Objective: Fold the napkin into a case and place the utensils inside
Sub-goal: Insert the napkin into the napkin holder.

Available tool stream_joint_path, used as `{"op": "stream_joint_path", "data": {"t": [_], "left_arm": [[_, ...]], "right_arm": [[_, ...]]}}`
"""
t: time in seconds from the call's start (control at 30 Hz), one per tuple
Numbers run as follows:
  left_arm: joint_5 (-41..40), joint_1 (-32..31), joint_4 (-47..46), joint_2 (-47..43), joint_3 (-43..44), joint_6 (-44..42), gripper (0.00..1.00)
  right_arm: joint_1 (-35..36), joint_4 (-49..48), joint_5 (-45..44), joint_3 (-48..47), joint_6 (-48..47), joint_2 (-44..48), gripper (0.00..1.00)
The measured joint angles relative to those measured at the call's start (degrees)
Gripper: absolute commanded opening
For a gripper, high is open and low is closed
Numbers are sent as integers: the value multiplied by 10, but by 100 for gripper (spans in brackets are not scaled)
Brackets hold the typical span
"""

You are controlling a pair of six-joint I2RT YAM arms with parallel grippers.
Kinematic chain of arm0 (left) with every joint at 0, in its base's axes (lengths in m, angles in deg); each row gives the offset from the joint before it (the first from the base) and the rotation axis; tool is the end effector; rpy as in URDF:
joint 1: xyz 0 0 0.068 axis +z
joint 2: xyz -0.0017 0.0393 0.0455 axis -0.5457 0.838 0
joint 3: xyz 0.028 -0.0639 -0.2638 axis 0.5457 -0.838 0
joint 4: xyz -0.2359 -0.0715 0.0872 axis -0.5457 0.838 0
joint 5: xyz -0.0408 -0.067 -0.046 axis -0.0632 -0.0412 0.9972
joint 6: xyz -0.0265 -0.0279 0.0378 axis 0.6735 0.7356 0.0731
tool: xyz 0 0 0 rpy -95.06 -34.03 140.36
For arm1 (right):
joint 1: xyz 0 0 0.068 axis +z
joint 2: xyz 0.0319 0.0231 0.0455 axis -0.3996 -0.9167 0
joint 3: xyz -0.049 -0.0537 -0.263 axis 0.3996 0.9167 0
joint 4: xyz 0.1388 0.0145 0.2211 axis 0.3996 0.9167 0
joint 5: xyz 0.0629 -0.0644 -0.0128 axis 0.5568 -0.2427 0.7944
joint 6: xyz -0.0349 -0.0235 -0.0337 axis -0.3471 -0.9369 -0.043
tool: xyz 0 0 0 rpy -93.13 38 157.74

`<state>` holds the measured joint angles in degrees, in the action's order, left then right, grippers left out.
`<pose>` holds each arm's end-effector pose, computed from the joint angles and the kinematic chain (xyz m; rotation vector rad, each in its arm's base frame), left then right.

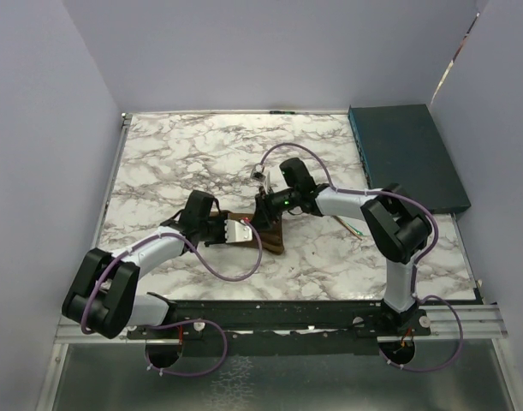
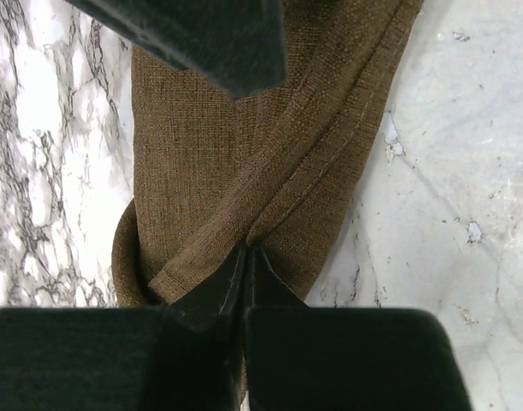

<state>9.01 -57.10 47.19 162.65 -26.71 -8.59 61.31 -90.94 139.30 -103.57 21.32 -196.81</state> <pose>0.2106 -0.1095 0.1599 1.7699 1.6071 -0.1907 0.3033 0.2710 0.1639 -1.1208 2.0381 1.4549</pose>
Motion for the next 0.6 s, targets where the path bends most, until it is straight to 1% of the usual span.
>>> {"op": "stream_joint_path", "data": {"t": [0.2, 0.37, 0.47, 0.53, 0.57, 0.6], "left_arm": [[-4, 0, -2, 8, 8, 46, 0], [-8, 0, -6, 16, 16, 79, 0], [-10, 0, -9, 16, 16, 94, 0], [-12, 0, -11, 17, 16, 103, 0], [-14, 0, -12, 17, 16, 108, 0], [-14, 0, -13, 18, 16, 112, 0]], "right_arm": [[0, -59, -3, -6, 19, -14, 49], [4, -67, -9, -24, 16, -47, 49], [7, -68, -28, -19, 12, -48, 49], [8, -76, -47, -4, 7, -39, 51], [8, -81, -59, 17, 3, -26, 63], [8, -84, -67, 34, 0, -15, 94]]}}
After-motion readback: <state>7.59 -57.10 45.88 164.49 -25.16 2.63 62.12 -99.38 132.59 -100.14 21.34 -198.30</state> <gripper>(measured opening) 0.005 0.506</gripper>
